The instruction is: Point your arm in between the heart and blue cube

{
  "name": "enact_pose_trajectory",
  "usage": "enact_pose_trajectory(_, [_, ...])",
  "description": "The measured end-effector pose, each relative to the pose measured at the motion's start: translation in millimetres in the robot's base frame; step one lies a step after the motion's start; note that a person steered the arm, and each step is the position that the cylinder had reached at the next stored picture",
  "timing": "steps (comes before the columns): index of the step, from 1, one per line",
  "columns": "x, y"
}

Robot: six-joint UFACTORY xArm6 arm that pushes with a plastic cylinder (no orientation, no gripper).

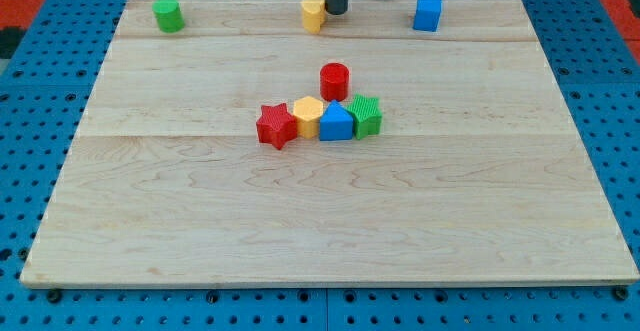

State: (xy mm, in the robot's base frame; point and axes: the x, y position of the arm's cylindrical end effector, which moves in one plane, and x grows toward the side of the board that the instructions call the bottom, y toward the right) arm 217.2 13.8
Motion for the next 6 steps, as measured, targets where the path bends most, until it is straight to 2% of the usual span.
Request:
enact_pose_trajectory(2, [9, 86])
enact_pose_trajectory(6, [3, 53])
